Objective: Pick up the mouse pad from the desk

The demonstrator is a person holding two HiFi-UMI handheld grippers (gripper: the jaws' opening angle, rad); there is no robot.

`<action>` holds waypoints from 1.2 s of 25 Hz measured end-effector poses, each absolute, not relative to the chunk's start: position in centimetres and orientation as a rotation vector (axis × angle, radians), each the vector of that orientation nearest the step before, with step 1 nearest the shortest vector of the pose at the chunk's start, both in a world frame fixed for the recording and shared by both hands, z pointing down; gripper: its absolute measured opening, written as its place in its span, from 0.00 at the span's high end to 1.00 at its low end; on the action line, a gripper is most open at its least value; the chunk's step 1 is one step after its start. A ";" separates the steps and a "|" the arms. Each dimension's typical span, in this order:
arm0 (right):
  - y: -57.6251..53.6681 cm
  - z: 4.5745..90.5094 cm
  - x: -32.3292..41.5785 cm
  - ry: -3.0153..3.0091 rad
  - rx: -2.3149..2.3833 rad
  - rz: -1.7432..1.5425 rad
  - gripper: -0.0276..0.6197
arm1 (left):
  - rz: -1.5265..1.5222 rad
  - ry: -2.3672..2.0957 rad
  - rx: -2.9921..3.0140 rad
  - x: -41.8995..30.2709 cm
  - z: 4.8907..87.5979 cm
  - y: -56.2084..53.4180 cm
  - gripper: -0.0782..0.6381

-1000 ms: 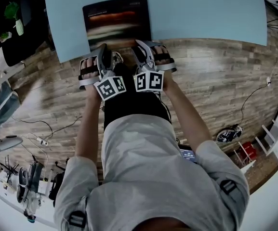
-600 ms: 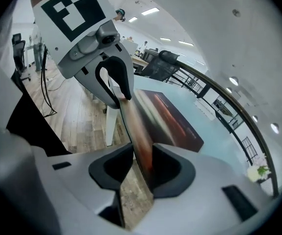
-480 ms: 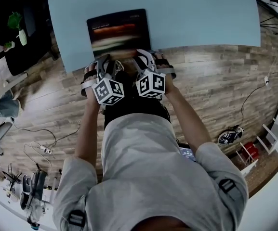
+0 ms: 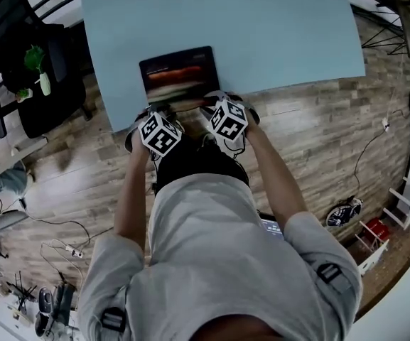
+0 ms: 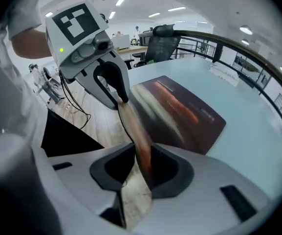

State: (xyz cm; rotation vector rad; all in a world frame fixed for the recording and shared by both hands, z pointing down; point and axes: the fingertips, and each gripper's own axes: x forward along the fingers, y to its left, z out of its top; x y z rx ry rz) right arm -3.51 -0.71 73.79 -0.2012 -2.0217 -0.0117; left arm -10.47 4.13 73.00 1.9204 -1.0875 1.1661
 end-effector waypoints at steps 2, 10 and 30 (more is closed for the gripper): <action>-0.4 73.8 -3.4 -1.983 -0.224 0.011 0.82 | 1.077 -1.057 1.898 -10.3 72.9 4.2 0.73; -1.1 72.4 -4.3 -1.999 -0.166 0.037 0.91 | 0.890 -1.098 1.891 -10.9 71.5 3.1 0.82; -4.4 67.8 -7.4 -2.022 -0.348 0.049 0.93 | 1.029 -1.110 1.792 -14.0 67.7 -1.0 0.85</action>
